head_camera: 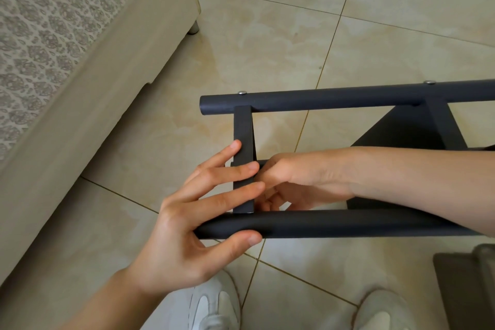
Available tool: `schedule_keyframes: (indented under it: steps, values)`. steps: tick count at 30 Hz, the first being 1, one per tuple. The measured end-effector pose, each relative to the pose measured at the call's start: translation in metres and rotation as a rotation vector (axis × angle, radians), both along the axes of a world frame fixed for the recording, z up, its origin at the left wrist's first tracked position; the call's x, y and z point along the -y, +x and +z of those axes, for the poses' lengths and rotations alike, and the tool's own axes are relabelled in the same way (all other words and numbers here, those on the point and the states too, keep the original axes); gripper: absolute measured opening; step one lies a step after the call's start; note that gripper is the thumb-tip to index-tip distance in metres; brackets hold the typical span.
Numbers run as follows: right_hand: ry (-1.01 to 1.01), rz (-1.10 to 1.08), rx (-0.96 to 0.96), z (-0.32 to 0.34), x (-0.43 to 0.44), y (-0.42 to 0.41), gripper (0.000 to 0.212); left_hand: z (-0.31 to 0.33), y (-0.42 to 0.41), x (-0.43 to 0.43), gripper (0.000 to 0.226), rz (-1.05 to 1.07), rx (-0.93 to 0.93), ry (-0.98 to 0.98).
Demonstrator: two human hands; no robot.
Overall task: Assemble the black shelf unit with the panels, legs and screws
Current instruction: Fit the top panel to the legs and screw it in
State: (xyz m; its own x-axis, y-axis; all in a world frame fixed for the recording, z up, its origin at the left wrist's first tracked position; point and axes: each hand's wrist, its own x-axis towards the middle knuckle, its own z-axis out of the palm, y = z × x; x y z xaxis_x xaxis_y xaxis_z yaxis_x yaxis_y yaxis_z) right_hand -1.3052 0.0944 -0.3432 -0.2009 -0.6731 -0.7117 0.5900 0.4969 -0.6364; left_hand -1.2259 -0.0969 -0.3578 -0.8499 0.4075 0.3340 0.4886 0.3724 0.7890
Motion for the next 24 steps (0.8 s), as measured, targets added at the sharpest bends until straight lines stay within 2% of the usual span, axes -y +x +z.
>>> schedule_keyframes:
  steps: [9, 14, 20, 24]
  values:
    - [0.004, -0.024, -0.075, -0.005, 0.003, 0.002, 0.012, 0.0, 0.0, 0.0, 0.044, 0.006, 0.004, 0.001]
    - [-0.07, -0.047, 0.022, -0.004, -0.001, -0.003, 0.022, 0.001, 0.001, -0.001, 0.045, 0.008, 0.005, 0.009]
    - [-0.032, 0.057, -0.037, -0.001, 0.001, -0.012, 0.025, 0.0, 0.001, 0.0, 0.045, 0.015, 0.006, -0.001]
    - [0.032, 0.153, -0.072, -0.003, 0.006, -0.015, 0.019, 0.0, 0.001, -0.001, 0.043, 0.014, -0.001, 0.006]
